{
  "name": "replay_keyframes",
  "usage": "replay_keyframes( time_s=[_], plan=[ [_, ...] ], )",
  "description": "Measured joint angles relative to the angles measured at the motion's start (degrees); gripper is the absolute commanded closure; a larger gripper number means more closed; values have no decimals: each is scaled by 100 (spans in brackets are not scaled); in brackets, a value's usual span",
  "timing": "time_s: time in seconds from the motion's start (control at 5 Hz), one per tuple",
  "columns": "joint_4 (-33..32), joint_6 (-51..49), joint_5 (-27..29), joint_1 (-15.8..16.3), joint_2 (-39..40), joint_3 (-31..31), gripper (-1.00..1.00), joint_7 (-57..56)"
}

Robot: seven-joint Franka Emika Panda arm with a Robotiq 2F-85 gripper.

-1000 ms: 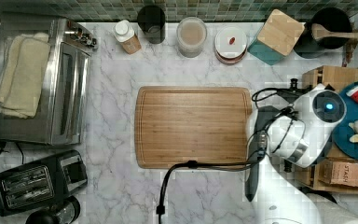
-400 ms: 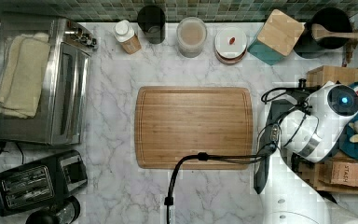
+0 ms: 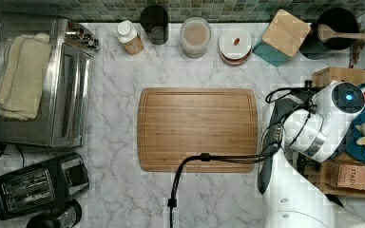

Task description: Close the drawer.

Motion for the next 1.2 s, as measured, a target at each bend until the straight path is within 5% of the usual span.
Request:
replay_keyframes(
  time_s=[1.2],
  plan=[
    [34,-64,9,237,43,-217,100,0]
  ],
)
